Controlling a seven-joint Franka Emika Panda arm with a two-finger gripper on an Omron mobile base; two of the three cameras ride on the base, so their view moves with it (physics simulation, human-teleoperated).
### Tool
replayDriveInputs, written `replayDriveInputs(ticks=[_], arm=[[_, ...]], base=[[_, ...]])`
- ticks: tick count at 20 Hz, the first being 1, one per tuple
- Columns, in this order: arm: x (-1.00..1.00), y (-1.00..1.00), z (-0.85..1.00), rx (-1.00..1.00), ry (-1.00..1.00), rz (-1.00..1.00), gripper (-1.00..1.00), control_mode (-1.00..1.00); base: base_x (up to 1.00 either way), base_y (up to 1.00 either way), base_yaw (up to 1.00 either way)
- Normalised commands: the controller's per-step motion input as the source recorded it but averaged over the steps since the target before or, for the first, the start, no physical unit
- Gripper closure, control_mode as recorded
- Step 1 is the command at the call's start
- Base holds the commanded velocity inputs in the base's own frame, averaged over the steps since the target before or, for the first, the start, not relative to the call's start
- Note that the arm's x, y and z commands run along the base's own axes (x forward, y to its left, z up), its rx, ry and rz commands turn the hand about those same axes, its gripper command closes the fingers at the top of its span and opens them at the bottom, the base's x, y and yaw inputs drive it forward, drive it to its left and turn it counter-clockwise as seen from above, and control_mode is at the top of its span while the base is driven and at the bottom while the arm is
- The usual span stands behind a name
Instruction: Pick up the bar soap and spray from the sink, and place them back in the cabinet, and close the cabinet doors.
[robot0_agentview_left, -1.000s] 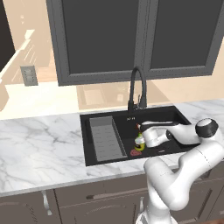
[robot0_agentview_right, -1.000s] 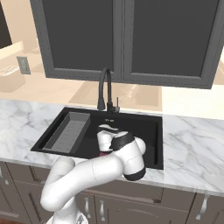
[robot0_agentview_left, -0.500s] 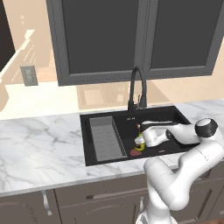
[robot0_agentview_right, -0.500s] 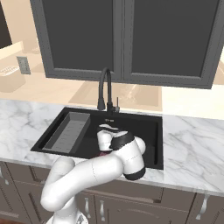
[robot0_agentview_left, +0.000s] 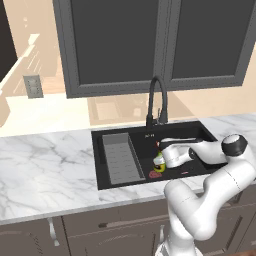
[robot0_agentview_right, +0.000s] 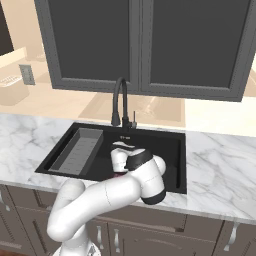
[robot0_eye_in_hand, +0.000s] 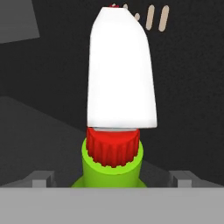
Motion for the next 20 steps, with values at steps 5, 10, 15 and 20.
replayDriveInputs(ticks=[5, 10, 15, 20], arm=[[0.0, 0.0, 0.0, 0.0, 0.0, 0.0, -1.0, -1.0], [0.0, 0.0, 0.0, 0.0, 0.0, 0.0, -1.0, -1.0], [0.0, 0.0, 0.0, 0.0, 0.0, 0.0, 1.0, -1.0], [0.0, 0.0, 0.0, 0.0, 0.0, 0.0, 1.0, -1.0]], base=[[0.0, 0.0, 0.0], [0.0, 0.0, 0.0], [0.0, 0.0, 0.0], [0.0, 0.0, 0.0]])
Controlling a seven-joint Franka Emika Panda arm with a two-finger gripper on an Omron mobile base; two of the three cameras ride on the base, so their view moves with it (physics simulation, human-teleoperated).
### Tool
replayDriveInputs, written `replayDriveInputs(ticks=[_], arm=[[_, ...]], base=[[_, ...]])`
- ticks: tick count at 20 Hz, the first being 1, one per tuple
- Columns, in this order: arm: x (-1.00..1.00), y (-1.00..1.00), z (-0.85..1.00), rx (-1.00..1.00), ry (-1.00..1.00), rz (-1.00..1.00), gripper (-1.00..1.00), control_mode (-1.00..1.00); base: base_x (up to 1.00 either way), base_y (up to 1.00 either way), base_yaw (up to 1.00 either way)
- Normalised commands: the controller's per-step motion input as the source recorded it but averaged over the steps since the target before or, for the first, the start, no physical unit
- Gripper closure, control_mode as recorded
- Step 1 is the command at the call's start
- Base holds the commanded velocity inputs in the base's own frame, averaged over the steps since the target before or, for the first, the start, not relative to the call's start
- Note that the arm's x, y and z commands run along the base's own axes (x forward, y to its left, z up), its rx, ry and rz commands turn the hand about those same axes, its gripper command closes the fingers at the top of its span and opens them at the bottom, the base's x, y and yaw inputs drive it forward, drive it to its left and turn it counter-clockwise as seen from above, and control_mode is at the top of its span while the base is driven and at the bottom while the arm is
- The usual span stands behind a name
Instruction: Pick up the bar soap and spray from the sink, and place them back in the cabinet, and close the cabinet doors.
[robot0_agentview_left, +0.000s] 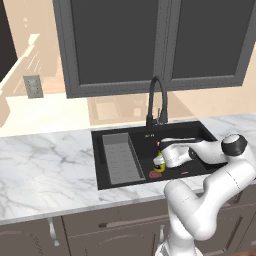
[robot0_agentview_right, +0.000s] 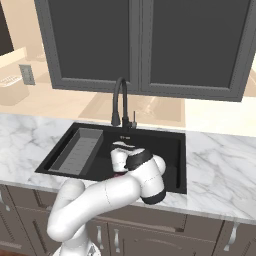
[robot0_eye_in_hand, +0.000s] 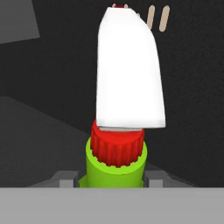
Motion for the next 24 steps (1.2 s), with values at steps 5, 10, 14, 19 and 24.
replayDriveInputs(ticks=[5, 10, 14, 19, 24], arm=[[0.0, 0.0, 0.0, 0.0, 0.0, 0.0, 1.0, -1.0], [0.0, 0.0, 0.1, 0.0, 0.0, 0.0, 1.0, -1.0], [0.0, 0.0, 0.24, 0.0, 0.0, 0.0, 1.0, -1.0], [0.0, 0.0, 0.23, 0.0, 0.0, 0.0, 1.0, -1.0], [-0.01, 0.0, 0.26, 0.0, 0.0, -0.01, 1.0, -1.0]], base=[[0.0, 0.0, 0.0], [0.0, 0.0, 0.0], [0.0, 0.0, 0.0], [0.0, 0.0, 0.0], [0.0, 0.0, 0.0]])
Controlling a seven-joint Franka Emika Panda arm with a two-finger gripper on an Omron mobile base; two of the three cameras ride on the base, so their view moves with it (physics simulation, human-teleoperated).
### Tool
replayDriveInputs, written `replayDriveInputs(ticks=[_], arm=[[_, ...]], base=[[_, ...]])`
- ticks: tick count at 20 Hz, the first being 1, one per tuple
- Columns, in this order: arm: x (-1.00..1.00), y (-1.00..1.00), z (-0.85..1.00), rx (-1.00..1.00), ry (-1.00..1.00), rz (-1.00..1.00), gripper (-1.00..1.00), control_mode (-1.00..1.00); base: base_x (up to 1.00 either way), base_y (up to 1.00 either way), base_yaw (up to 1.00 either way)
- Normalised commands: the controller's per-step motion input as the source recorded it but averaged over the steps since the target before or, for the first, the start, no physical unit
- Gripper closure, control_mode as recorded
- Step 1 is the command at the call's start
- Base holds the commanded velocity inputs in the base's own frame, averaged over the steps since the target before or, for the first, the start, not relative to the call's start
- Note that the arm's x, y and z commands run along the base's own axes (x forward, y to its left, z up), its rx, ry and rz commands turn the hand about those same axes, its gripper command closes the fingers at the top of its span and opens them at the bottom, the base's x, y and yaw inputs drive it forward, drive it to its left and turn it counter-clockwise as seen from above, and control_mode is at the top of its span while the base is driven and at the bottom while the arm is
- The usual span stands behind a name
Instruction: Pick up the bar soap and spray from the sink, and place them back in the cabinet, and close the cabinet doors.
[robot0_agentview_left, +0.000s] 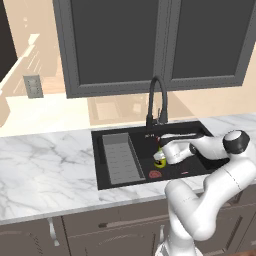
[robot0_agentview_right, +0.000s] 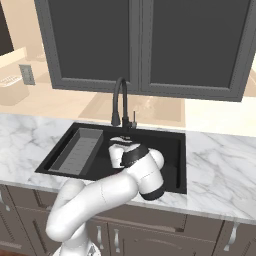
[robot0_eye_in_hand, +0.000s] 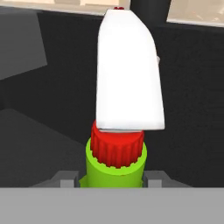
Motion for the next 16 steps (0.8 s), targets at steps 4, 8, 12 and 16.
replayDriveInputs(ticks=[4, 8, 12, 16], arm=[[-0.09, -0.03, 0.29, 0.0, 0.0, -0.05, 1.0, -1.0], [-0.14, -0.02, 0.23, 0.0, 0.01, -0.05, 1.0, -1.0], [-0.2, -0.02, 0.19, 0.0, 0.01, -0.06, 1.0, -1.0], [-0.2, -0.01, 0.2, 0.0, 0.03, -0.07, 1.0, -1.0]], base=[[0.0, 0.0, 0.0], [0.0, 0.0, 0.0], [0.0, 0.0, 0.0], [0.0, 0.0, 0.0]])
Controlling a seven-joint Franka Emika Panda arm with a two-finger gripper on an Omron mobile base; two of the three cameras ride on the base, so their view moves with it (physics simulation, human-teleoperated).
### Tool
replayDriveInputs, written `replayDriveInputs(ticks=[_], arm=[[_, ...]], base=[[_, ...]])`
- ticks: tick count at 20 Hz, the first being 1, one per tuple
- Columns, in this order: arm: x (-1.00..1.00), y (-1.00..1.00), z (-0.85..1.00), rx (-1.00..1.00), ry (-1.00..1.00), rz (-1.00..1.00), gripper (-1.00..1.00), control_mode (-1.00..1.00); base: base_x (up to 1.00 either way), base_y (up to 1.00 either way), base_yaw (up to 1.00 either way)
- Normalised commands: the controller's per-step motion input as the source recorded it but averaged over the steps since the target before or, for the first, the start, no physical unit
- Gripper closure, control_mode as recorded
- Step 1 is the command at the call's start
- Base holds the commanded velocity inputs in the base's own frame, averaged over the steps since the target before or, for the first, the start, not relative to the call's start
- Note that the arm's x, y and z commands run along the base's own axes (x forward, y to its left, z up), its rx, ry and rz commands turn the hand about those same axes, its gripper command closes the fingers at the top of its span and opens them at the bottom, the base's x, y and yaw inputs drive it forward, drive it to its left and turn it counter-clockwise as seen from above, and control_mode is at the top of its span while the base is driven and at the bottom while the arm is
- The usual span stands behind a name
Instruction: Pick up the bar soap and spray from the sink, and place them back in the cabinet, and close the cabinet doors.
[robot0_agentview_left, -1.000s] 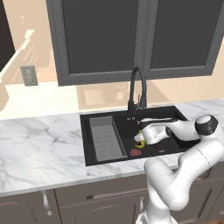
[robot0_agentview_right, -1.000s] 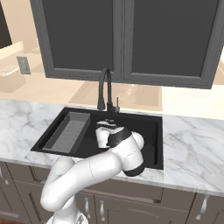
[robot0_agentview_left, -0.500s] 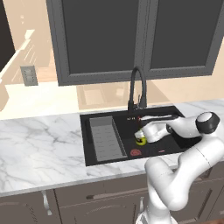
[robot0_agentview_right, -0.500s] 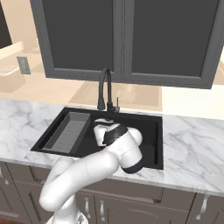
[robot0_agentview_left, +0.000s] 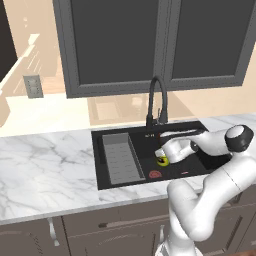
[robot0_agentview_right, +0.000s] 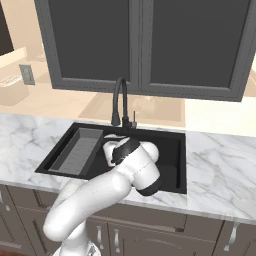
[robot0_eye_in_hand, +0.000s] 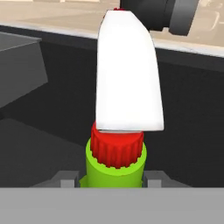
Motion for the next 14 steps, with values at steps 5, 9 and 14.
replayDriveInputs(ticks=[5, 9, 14], arm=[[-0.19, -0.03, 0.21, 0.0, 0.03, -0.07, 1.0, -1.0], [-0.14, -0.05, 0.21, 0.0, 0.0, -0.05, 1.0, -1.0], [-0.15, -0.01, 0.23, 0.0, 0.02, -0.06, 1.0, -1.0]], base=[[0.0, 0.0, 0.0], [0.0, 0.0, 0.0], [0.0, 0.0, 0.0]])
